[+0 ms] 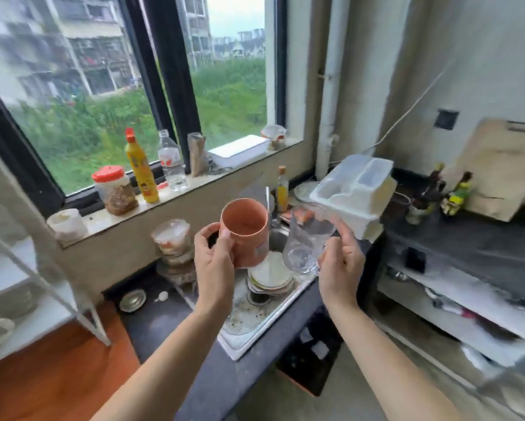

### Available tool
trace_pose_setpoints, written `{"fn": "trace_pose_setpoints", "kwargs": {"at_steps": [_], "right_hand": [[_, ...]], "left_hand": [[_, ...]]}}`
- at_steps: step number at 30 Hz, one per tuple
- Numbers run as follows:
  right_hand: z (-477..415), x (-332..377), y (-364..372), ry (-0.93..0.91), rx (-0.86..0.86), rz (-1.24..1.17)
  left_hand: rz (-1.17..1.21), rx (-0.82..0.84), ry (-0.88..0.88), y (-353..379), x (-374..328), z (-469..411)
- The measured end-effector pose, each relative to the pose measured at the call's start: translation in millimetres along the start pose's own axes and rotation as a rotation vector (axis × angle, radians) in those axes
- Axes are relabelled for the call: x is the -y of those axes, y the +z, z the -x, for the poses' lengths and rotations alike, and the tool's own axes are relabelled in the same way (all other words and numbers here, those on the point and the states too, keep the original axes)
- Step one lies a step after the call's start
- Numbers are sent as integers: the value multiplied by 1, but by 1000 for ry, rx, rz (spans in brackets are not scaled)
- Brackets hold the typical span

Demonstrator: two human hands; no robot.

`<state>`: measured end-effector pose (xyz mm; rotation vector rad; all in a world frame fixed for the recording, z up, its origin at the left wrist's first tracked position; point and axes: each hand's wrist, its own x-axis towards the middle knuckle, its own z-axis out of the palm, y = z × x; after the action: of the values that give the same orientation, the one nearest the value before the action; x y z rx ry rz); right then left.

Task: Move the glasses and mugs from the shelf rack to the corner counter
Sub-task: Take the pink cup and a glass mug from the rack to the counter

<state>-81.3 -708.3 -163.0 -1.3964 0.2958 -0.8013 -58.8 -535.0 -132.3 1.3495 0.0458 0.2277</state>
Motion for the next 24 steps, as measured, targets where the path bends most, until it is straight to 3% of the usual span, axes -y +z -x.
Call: {"fn": "trace_pose_setpoints", "kwargs": {"at_steps": [12,24], "right_hand": [[-145,41,-344,-113,-541,113],[-227,4,-615,-89,-967,214]], "left_hand": [[97,479,-172,362,70,123],[-20,906,-313,650,174,232]]}}
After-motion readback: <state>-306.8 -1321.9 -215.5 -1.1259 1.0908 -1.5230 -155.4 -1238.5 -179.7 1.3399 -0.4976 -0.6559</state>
